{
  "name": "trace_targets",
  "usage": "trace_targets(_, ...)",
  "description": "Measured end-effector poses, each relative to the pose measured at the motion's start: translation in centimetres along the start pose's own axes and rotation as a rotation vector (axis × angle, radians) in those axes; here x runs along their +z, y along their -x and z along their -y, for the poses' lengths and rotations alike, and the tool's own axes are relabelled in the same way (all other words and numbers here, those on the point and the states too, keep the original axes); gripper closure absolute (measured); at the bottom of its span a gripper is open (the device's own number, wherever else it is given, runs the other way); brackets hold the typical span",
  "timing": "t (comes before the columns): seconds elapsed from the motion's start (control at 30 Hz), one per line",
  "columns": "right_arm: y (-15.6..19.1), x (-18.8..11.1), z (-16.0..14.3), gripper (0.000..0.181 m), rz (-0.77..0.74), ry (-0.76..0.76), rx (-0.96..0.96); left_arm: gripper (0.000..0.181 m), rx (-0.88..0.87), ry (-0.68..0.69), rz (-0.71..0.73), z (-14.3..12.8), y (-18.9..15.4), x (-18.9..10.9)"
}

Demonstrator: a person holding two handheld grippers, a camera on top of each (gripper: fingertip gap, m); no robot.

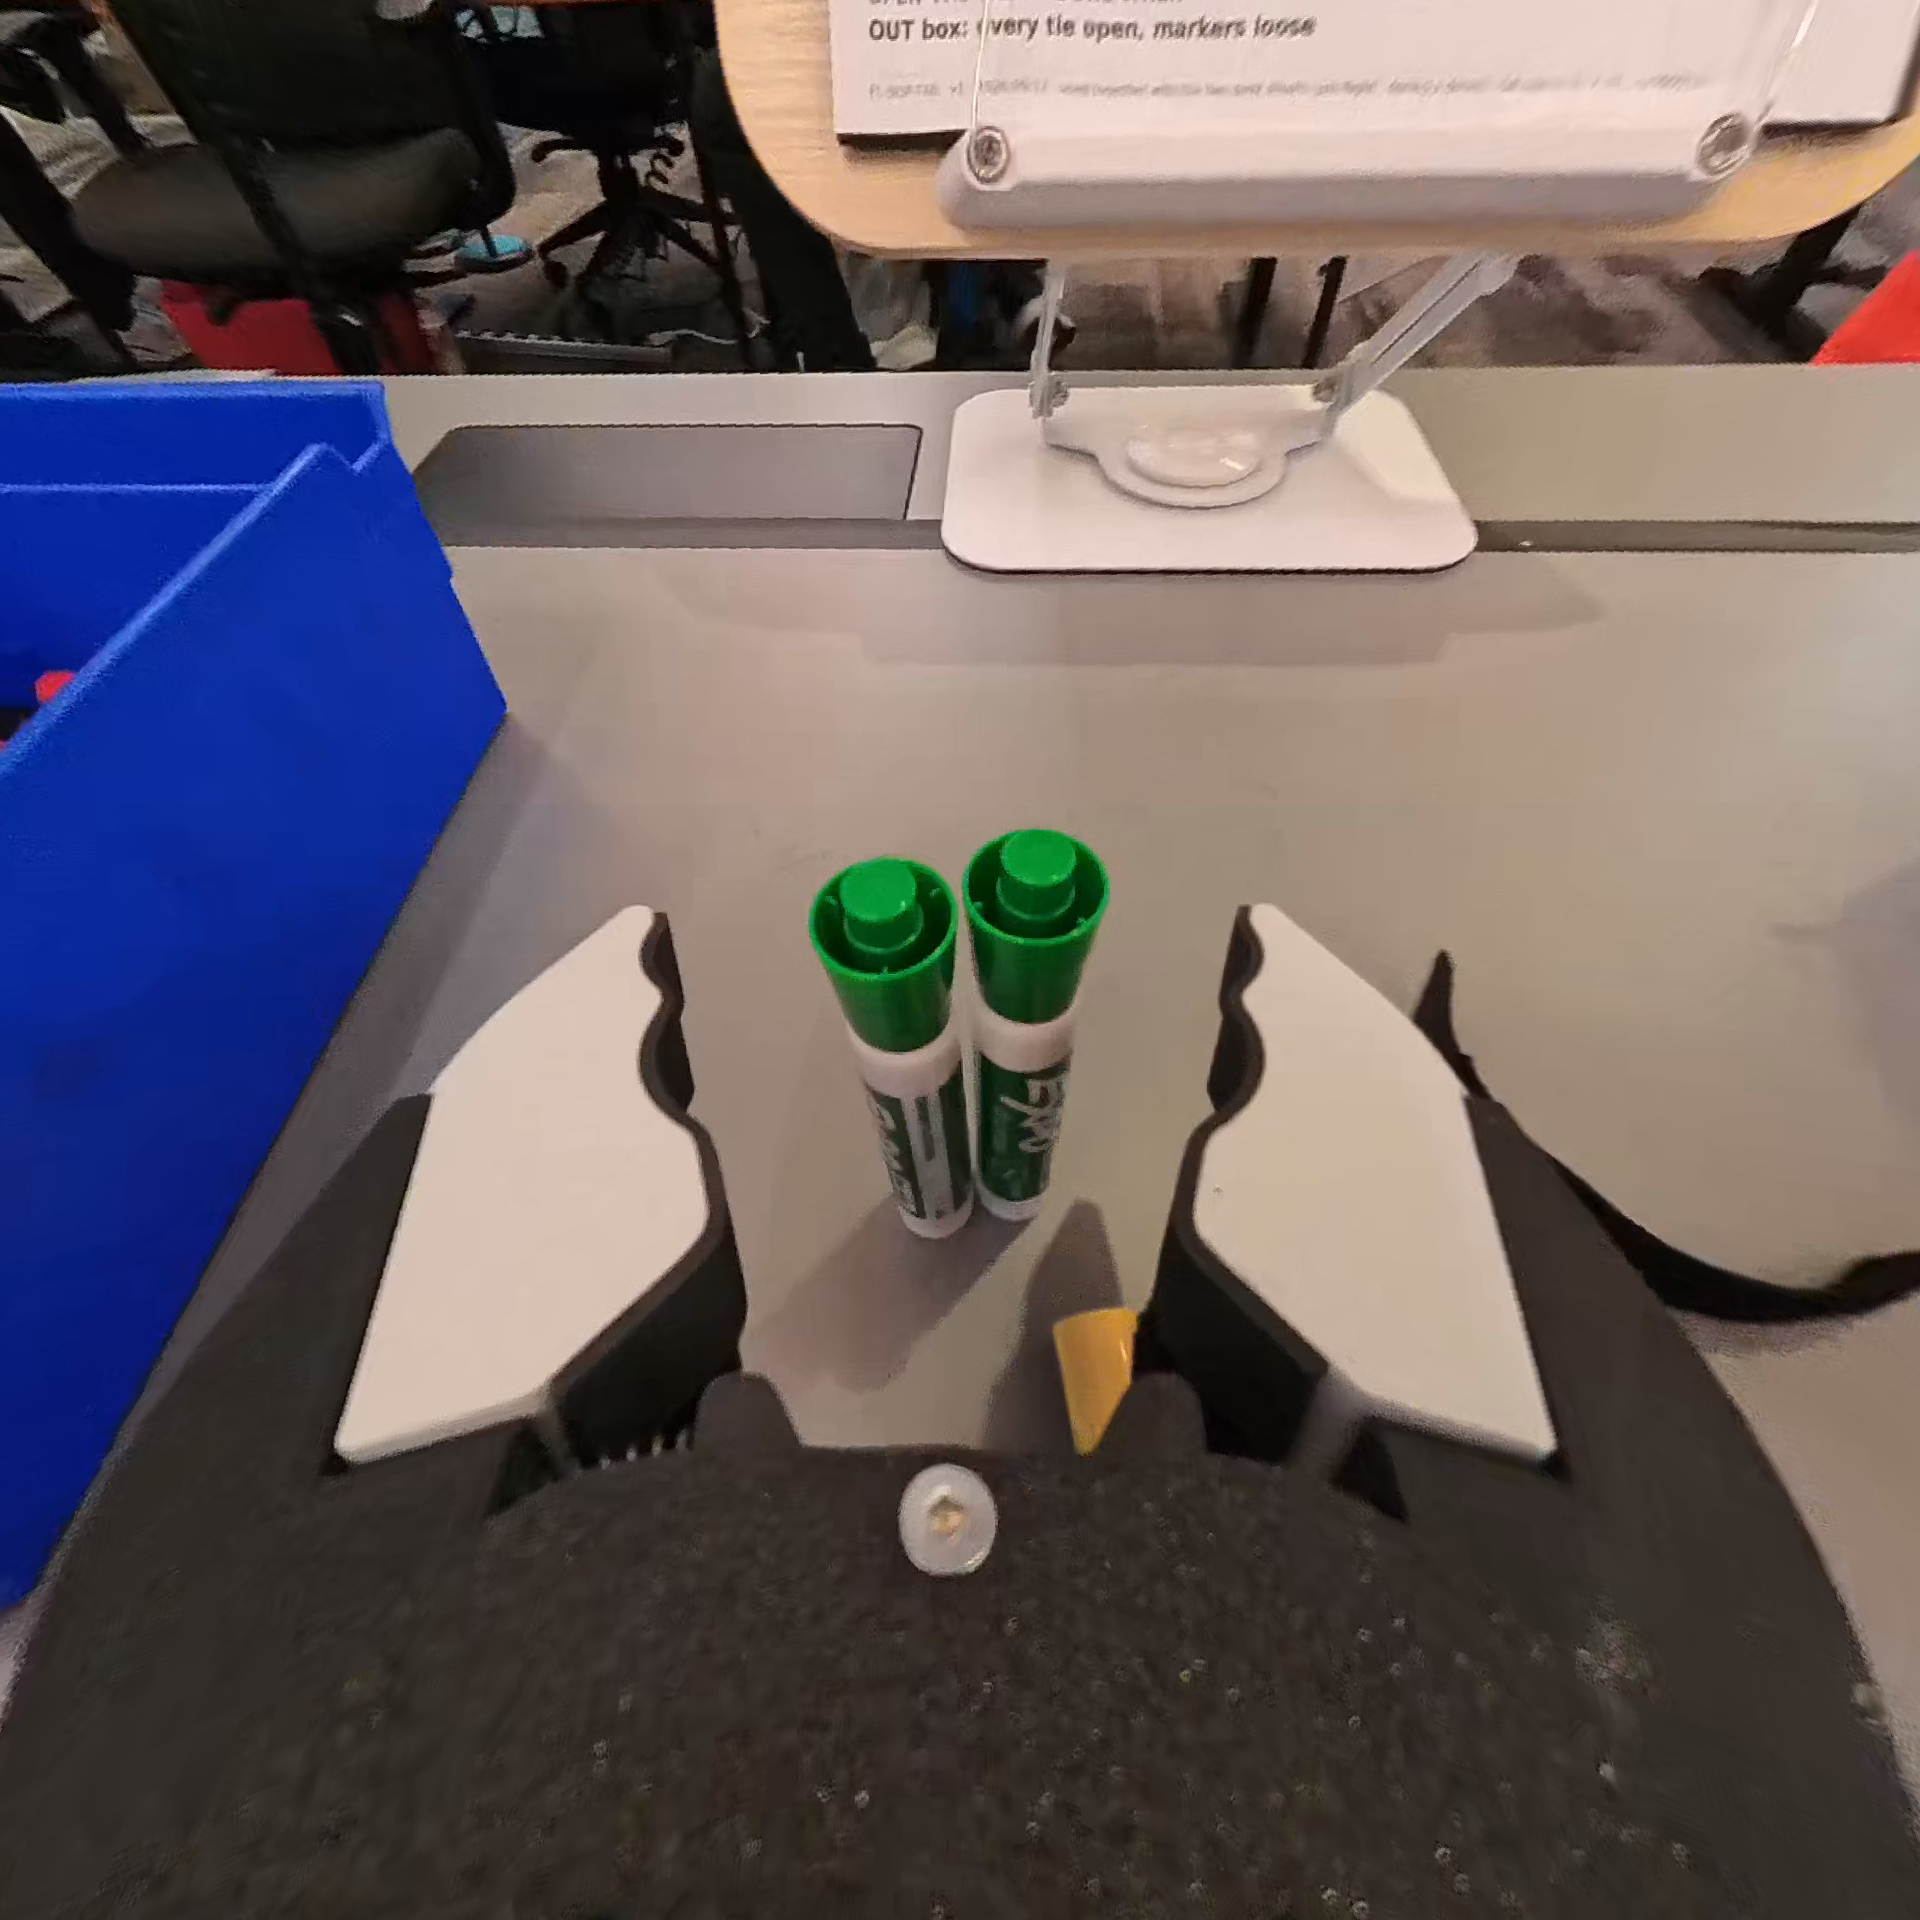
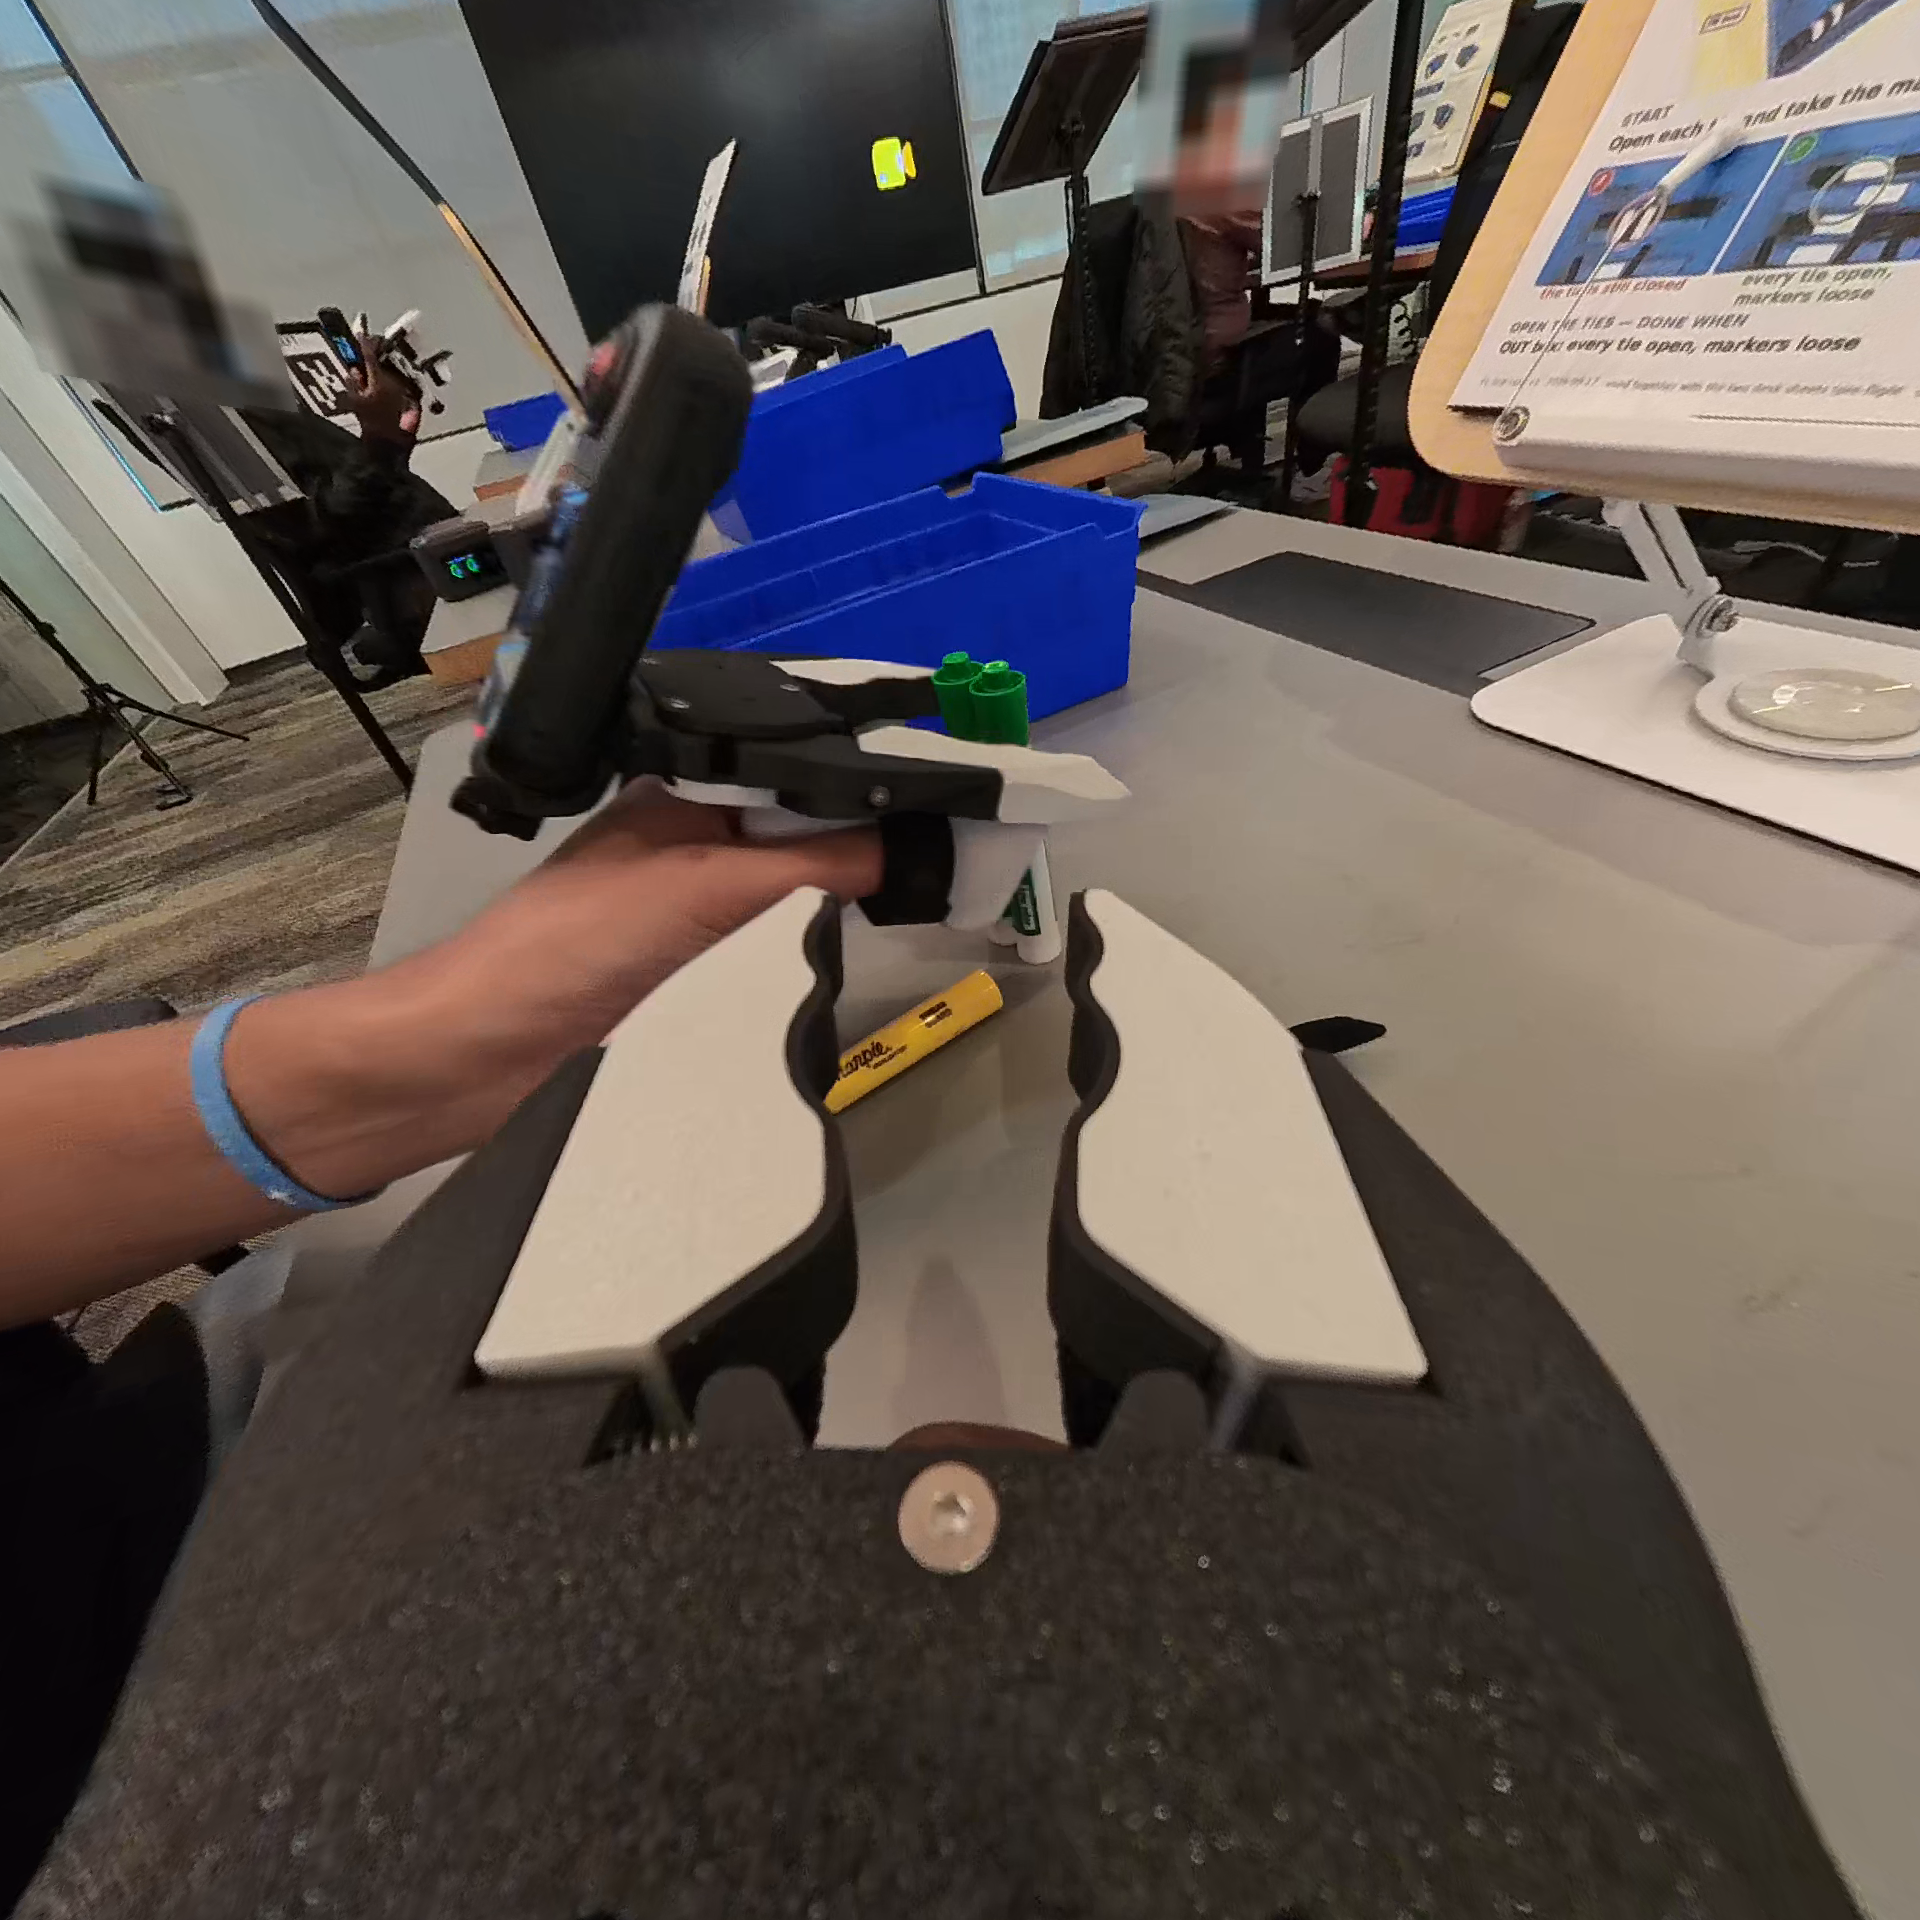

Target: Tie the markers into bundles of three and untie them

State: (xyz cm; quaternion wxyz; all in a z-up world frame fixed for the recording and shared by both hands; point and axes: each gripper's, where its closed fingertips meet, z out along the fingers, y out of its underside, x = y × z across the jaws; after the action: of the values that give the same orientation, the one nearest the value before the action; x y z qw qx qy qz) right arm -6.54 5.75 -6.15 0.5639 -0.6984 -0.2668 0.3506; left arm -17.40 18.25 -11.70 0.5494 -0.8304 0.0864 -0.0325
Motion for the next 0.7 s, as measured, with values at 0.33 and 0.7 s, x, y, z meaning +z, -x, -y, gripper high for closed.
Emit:
trace_targets(0.33,-0.7,-0.6,0.2,0.140,0.020,-0.039,0.050,0.101,-0.086,0.079,0.019,-2.3,0.1,1.8)
trace_targets(0.7,-0.6,-0.4,0.0,0.141,0.033,-0.035,0.060,0.103,-0.104,0.045,0.064,-1.8,0.5,2.1)
